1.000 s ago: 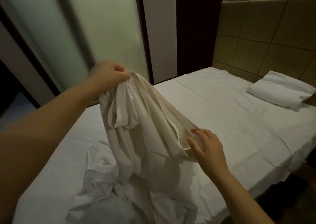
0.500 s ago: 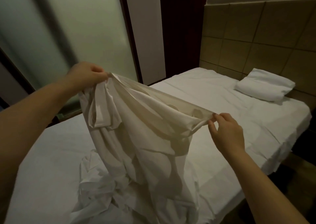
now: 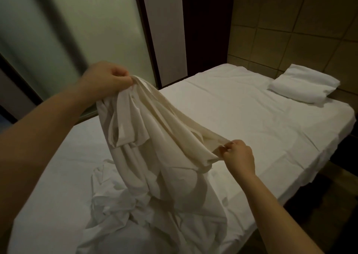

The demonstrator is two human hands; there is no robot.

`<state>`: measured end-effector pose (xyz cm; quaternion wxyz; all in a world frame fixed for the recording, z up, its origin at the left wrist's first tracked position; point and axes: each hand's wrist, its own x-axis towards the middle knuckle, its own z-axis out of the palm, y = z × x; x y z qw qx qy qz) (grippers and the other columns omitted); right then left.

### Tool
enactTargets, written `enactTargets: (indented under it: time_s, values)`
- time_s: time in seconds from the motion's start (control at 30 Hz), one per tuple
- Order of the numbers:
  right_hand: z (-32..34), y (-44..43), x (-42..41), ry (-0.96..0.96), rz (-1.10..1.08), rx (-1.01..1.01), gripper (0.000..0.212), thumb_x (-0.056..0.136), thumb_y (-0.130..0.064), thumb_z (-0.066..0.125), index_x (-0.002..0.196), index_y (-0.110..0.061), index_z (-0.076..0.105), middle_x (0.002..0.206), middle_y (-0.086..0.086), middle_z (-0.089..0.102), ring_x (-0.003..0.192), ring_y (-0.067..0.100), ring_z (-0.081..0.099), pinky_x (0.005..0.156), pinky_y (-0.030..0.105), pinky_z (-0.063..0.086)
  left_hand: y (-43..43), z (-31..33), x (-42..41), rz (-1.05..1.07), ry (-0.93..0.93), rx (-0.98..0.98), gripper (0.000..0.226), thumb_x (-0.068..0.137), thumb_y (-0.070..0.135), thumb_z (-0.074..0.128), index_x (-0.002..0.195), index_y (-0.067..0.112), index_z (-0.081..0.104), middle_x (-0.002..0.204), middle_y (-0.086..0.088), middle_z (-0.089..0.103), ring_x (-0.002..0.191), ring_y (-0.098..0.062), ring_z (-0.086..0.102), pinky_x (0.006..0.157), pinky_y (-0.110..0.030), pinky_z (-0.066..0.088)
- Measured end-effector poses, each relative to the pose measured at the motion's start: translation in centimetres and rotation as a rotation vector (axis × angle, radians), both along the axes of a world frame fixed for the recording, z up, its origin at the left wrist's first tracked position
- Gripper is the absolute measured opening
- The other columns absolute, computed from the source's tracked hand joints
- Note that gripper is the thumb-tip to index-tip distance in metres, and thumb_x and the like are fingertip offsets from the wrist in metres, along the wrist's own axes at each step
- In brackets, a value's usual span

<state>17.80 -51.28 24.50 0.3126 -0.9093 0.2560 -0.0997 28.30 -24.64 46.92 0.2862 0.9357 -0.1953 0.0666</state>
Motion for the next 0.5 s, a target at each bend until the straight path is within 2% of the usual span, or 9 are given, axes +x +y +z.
enactTargets:
  time_s: [0.07, 0.13, 0.2, 0.27, 0.3, 0.4, 0.43, 0.5]
  values:
    - [1.7, -1.2, -0.6, -0.104, -0.021, 0.009, 0.018, 0.084, -0.017, 0.053, 0.085, -0.007, 0.068, 0.094, 0.011, 0.061, 0.084, 0.03, 0.056, 0.064, 0.029, 0.034, 0.7, -0.4, 1.0, 0.04, -0.015, 0.021, 0.029, 0.088, 0.019, 0.059, 0.059, 0.018, 0.055, 0.057, -0.002, 0.045, 0.057, -0.015, 0.041, 0.055, -0.024, 0.032]
    - [4.4, -3.4, -1.8, -0.185, -0.086, -0.119, 0.017, 0.084, -0.014, 0.055, 0.086, -0.006, 0.07, 0.094, 0.016, 0.064, 0.085, 0.035, 0.057, 0.066, 0.033, 0.036, 1.6, -0.8, 2.1, 0.086, -0.025, 0.05, 0.025, 0.088, 0.019, 0.059, 0.062, 0.018, 0.059, 0.058, -0.003, 0.049, 0.058, -0.017, 0.044, 0.056, -0.026, 0.036]
    - [7.1, -5.9, -2.6, -0.082, -0.104, -0.214, 0.017, 0.084, -0.018, 0.055, 0.081, -0.01, 0.07, 0.088, 0.015, 0.067, 0.078, 0.035, 0.058, 0.063, 0.033, 0.039, 1.8, -1.3, 2.9, 0.094, -0.026, 0.109, 0.022, 0.085, 0.022, 0.061, 0.065, 0.016, 0.062, 0.059, -0.004, 0.053, 0.06, -0.019, 0.047, 0.057, -0.028, 0.039]
    - [9.5, -7.7, -2.8, 0.075, -0.041, -0.097, 0.018, 0.081, -0.021, 0.059, 0.072, -0.01, 0.07, 0.076, 0.012, 0.07, 0.071, 0.029, 0.061, 0.063, 0.033, 0.046, 1.4, -1.8, 3.7, 0.075, -0.073, 0.187, 0.023, 0.082, 0.025, 0.062, 0.061, 0.016, 0.062, 0.057, -0.002, 0.054, 0.058, -0.021, 0.05, 0.059, -0.029, 0.041]
    - [10.9, -8.5, -2.7, 0.08, -0.021, -0.007, 0.02, 0.082, -0.021, 0.061, 0.068, -0.011, 0.07, 0.071, 0.01, 0.07, 0.07, 0.027, 0.063, 0.066, 0.034, 0.05, 1.1, -1.7, 4.0, 0.083, -0.1, 0.204, 0.024, 0.082, 0.024, 0.062, 0.059, 0.017, 0.061, 0.056, -0.002, 0.054, 0.057, -0.021, 0.051, 0.059, -0.029, 0.042]
    - [15.2, -10.7, -3.1, -0.051, -0.066, 0.109, 0.018, 0.085, -0.018, 0.063, 0.07, -0.011, 0.07, 0.071, 0.007, 0.069, 0.072, 0.021, 0.065, 0.072, 0.035, 0.055, 0.6, -1.5, 4.8, 0.073, -0.106, 0.21, 0.023, 0.08, 0.027, 0.064, 0.058, 0.02, 0.062, 0.06, -0.001, 0.059, 0.065, -0.022, 0.056, 0.06, -0.026, 0.04]
    - [16.3, -11.2, -3.3, 0.006, -0.063, 0.065, 0.017, 0.085, -0.018, 0.064, 0.071, -0.01, 0.07, 0.072, 0.007, 0.069, 0.072, 0.019, 0.065, 0.07, 0.032, 0.054, 0.2, -1.4, 4.9, 0.045, -0.09, 0.207, 0.022, 0.076, 0.034, 0.063, 0.057, 0.022, 0.062, 0.06, 0.0, 0.059, 0.065, -0.021, 0.056, 0.06, -0.027, 0.04]
    - [17.9, -11.9, -3.7, 0.274, -0.044, -0.082, 0.019, 0.087, -0.019, 0.063, 0.073, -0.006, 0.068, 0.071, 0.006, 0.069, 0.065, 0.016, 0.062, 0.06, 0.025, 0.052, -0.7, -1.3, 5.0, -0.012, -0.076, 0.196, 0.027, 0.063, 0.044, 0.053, 0.055, 0.02, 0.062, 0.058, -0.002, 0.059, 0.063, -0.022, 0.056, 0.061, -0.032, 0.043]
